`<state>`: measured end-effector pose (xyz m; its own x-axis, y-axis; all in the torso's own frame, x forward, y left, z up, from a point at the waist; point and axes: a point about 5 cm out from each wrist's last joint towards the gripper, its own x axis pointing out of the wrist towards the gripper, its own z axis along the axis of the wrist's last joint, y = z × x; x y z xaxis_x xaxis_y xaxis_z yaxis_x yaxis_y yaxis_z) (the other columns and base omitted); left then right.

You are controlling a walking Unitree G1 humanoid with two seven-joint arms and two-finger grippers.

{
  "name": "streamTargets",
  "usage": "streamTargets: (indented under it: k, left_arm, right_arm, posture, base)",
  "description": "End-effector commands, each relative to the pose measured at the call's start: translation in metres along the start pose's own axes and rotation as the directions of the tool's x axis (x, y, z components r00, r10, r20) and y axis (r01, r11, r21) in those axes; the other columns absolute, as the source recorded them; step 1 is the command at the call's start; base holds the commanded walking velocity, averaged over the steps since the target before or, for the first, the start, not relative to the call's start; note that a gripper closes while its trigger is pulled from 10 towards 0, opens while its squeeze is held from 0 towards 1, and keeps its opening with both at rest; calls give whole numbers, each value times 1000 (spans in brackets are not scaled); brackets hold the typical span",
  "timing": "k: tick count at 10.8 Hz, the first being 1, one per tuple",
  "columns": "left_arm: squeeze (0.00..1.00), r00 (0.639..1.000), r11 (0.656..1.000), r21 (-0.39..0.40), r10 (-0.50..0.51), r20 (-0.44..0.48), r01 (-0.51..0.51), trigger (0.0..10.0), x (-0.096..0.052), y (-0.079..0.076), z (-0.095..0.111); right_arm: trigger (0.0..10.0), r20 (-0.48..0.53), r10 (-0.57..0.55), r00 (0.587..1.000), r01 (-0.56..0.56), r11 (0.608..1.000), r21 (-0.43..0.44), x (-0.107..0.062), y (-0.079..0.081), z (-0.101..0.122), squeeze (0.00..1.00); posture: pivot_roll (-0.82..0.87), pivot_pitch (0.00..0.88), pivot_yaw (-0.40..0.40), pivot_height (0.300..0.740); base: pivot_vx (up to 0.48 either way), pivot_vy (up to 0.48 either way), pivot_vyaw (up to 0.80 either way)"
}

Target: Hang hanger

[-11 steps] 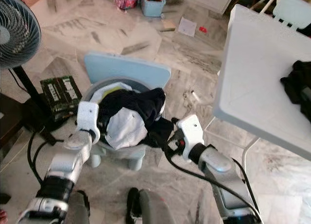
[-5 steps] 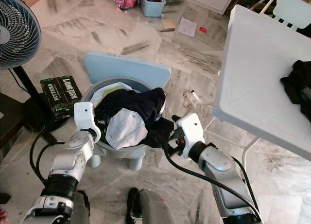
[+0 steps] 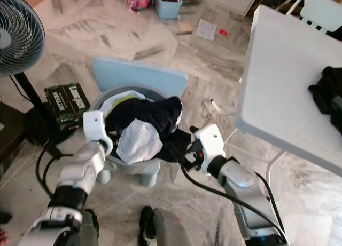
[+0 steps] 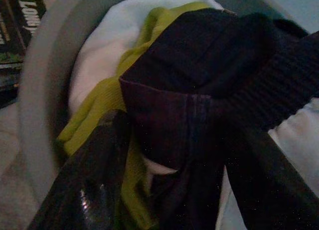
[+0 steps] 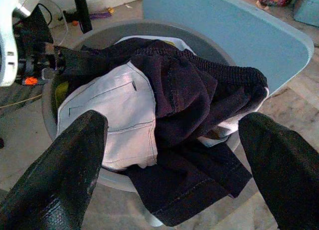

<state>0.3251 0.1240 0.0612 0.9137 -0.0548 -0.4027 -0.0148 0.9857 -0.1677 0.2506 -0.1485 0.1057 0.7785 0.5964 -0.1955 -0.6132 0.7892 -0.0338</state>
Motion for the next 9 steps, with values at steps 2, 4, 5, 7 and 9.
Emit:
streamTargets:
  k: [2, 4, 5, 7, 9]
  left_arm:
    - [0, 999, 999, -10, -35, -15, 34, 0, 4, -9, -3]
    - [0, 999, 999, -8, -46, -19, 46, 0, 5, -11, -5]
    - [0, 999, 999, -11, -48, -21, 47, 0, 6, -11, -5]
    - [0, 999, 999, -21, -47, -22, 47, 0, 6, -10, -6]
    - [0, 999, 999, -29, -44, -10, 44, 0, 7, -9, -5]
  right_arm:
    - [10000, -19, -32, 999, 32, 999, -6, -4, -5, -5, 0]
    - [10000, -19, -37, 999, 37, 999, -9, -4, -5, -5, 0]
    - [10000, -18, -40, 999, 40, 999, -10, -3, -6, -5, 0]
    - [10000, -16, -41, 999, 41, 999, -13, -3, -6, -4, 0]
    - [10000, -13, -44, 999, 44, 999, -14, -1, -6, -4, 0]
  posture:
    - [-137, 184, -220, 740]
    - [-136, 183, -221, 740]
    - [-136, 182, -220, 740]
    - [-132, 181, -220, 740]
    - [-128, 177, -218, 740]
  base:
    - [0, 0, 0]
    - [0, 0, 0]
    - [0, 0, 0]
    - [0, 0, 0]
    - [0, 0, 0]
